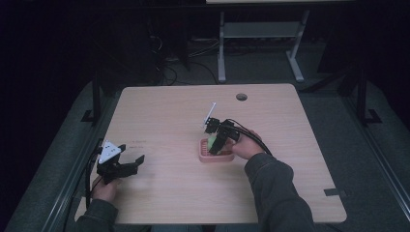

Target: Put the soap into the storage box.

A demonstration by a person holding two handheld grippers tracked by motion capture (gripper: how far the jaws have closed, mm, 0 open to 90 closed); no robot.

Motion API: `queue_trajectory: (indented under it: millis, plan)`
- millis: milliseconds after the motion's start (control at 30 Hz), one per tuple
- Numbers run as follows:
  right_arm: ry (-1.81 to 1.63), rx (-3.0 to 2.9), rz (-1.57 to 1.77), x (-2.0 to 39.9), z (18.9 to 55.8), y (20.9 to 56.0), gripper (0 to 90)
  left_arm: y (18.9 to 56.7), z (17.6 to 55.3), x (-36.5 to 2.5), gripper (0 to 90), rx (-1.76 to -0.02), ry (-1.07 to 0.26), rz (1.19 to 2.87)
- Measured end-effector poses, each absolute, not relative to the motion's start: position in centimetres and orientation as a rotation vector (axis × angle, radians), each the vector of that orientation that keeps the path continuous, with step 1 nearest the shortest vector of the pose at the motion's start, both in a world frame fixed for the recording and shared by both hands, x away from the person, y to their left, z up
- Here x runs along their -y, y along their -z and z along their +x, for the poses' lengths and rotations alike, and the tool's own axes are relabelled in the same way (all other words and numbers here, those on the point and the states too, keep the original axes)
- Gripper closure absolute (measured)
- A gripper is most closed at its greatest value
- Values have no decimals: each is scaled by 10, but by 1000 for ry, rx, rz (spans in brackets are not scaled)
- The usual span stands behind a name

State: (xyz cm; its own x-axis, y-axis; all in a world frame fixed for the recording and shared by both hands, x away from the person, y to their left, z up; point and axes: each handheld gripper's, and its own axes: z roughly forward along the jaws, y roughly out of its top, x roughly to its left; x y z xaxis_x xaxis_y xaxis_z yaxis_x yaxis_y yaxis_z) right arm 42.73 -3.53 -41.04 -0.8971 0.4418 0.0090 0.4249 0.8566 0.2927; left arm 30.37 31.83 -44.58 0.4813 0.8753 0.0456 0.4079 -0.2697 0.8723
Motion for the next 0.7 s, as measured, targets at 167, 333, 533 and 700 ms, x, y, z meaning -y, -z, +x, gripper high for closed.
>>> queue_trajectory:
  millis: [167, 333, 533, 700]
  plan:
    - [-450, -2965, 699, 36, 428, 411, 258, 446, 304, -318, 140, -1071, -686, 1874]
    - [-444, -2973, 696, 35, 428, 413, 259, 446, 304, -318, 140, -1075, -687, 1871]
    - [-435, -2978, 699, 35, 428, 414, 258, 446, 304, -319, 140, -1073, -689, 1868]
    - [-440, -2977, 705, 35, 429, 415, 258, 446, 304, -319, 140, -1074, -690, 1868]
